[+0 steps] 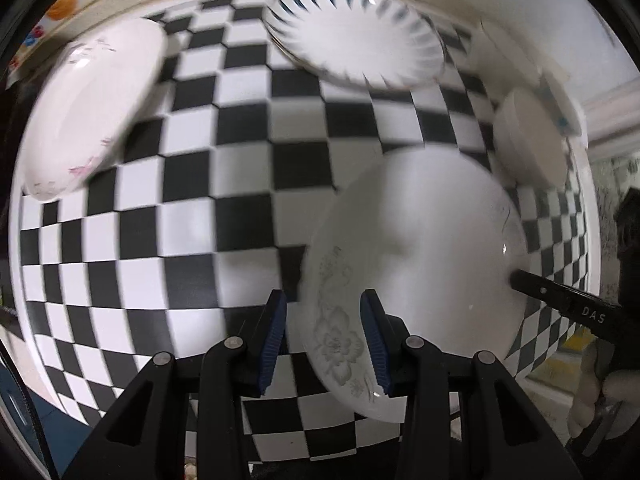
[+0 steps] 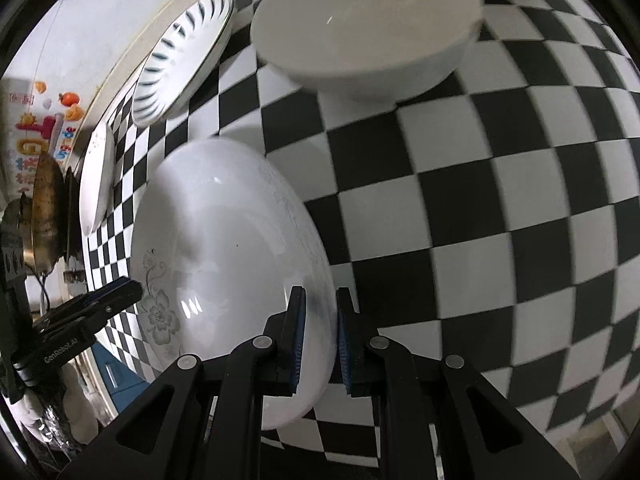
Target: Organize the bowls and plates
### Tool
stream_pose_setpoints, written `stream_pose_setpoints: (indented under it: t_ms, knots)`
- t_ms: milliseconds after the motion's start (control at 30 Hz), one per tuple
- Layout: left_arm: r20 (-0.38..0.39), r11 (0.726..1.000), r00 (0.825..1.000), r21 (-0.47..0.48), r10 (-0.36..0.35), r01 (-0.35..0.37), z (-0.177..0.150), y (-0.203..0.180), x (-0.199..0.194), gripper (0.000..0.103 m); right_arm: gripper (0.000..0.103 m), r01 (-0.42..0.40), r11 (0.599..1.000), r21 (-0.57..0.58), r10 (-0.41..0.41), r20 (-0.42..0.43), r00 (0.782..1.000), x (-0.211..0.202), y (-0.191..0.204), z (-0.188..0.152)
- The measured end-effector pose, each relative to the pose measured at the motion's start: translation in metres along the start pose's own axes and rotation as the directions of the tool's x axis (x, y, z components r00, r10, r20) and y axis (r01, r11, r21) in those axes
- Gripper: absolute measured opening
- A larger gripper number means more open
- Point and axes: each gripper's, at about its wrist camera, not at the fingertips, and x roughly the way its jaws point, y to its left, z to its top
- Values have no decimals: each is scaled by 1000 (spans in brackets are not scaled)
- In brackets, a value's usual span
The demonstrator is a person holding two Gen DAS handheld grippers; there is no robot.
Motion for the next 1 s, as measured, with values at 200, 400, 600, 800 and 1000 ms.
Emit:
stream_pose_setpoints:
  t_ms: [200,400,600,800,1000]
  knots:
    - [123,983,990,-179,65,-42,8,59,-48,36,25,70,997,-27,-66,119,991,-63,30,16]
    - [105,901,992,-434,73,-21,15,151,-49,36,43,21,958,-285,18,135,991,-70,145,69]
    - [111,763,993,-646,50,34,10,227,-41,36,43,-83,863,-499,125,51,991,-12,271,131]
    - [141,666,989,-742,48,73,16,268,-29,36,43,-140,805,-576,109,-87,990,84,367,198]
    - [144,645,987,-761,66,68,29,284,-21,36,43,-156,805,-573,57,-187,981,156,400,232]
